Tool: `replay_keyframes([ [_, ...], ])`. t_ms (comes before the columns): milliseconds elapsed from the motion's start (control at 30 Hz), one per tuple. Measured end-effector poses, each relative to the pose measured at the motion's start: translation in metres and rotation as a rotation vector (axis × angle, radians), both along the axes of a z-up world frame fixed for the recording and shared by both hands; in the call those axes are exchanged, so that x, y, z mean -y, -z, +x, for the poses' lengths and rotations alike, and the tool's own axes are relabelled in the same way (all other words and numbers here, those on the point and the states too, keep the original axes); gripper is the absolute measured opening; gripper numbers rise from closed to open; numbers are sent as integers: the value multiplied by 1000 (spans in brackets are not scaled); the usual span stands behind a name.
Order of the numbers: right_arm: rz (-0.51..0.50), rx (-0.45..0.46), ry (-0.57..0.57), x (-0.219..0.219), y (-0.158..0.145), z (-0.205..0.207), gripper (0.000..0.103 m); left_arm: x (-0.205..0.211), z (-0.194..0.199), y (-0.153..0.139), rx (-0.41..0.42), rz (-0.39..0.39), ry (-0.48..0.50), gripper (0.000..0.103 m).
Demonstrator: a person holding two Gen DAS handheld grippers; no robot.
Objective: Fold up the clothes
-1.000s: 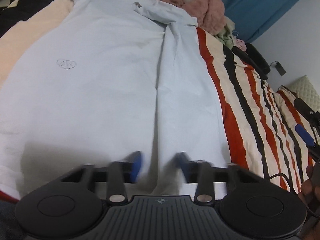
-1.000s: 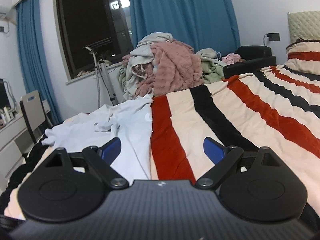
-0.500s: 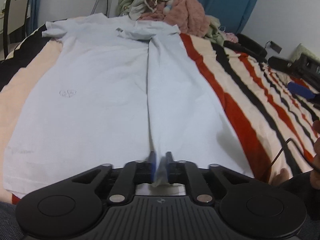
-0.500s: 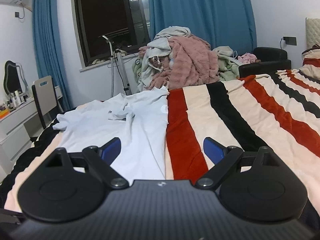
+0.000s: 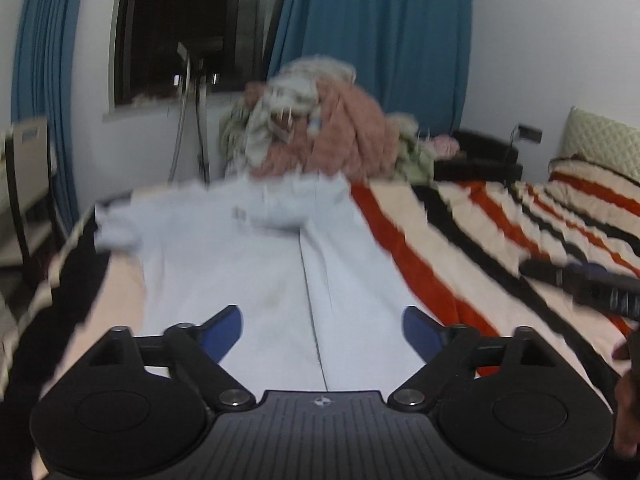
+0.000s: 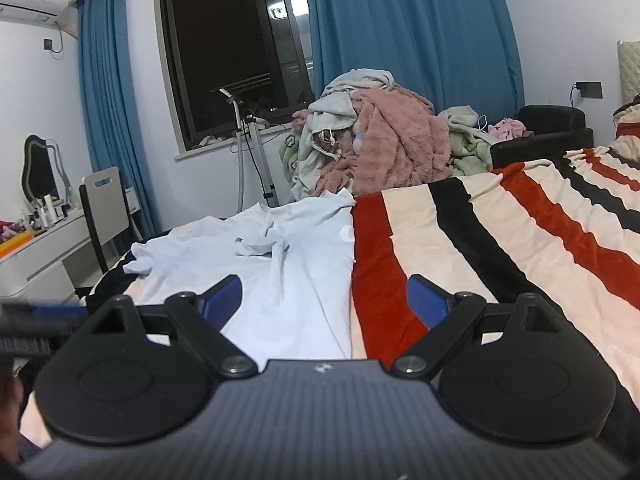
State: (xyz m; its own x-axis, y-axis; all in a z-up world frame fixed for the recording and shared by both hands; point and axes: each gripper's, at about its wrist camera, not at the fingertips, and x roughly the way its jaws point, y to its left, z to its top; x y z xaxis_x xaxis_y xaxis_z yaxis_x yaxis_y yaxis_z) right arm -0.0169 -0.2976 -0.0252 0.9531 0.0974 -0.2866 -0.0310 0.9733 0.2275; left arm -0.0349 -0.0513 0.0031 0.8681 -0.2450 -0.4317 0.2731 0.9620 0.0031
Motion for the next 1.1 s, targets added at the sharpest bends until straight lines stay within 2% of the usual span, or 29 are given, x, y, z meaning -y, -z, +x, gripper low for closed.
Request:
replay_keyframes([
  [100,3,9,5,-1,0,0,90,0,5,-7,73,-5,4,103],
  [167,5,16,10,-3,0,0,90,-3,8,-1,69,-34,-18,103],
  [333,-12,21,28,-5,1,2,90,-24,13,19,-13,-74,-53,103],
  [433,-10,24,29,-8,1,3,90,-40,12,18,-5,-74,-72,103],
  [600,-23,38,32,-14,1,1,90,-65,11,9,-1,-118,-97,103],
  [733,-43,41,41,-19,1,1,90,-65,4,7,12,-72,-75,103],
  [833,-44,38,43,-23,1,0,90,-63,-5,6,52,-24,-73,103],
  [967,-27,-35,-12,-28,2,13,90,-69,-13,1,105,-5,-106,103],
  [1100,-47,-108,-110,-42,-4,49,90,-88,-13,-6,119,-32,-160,103],
])
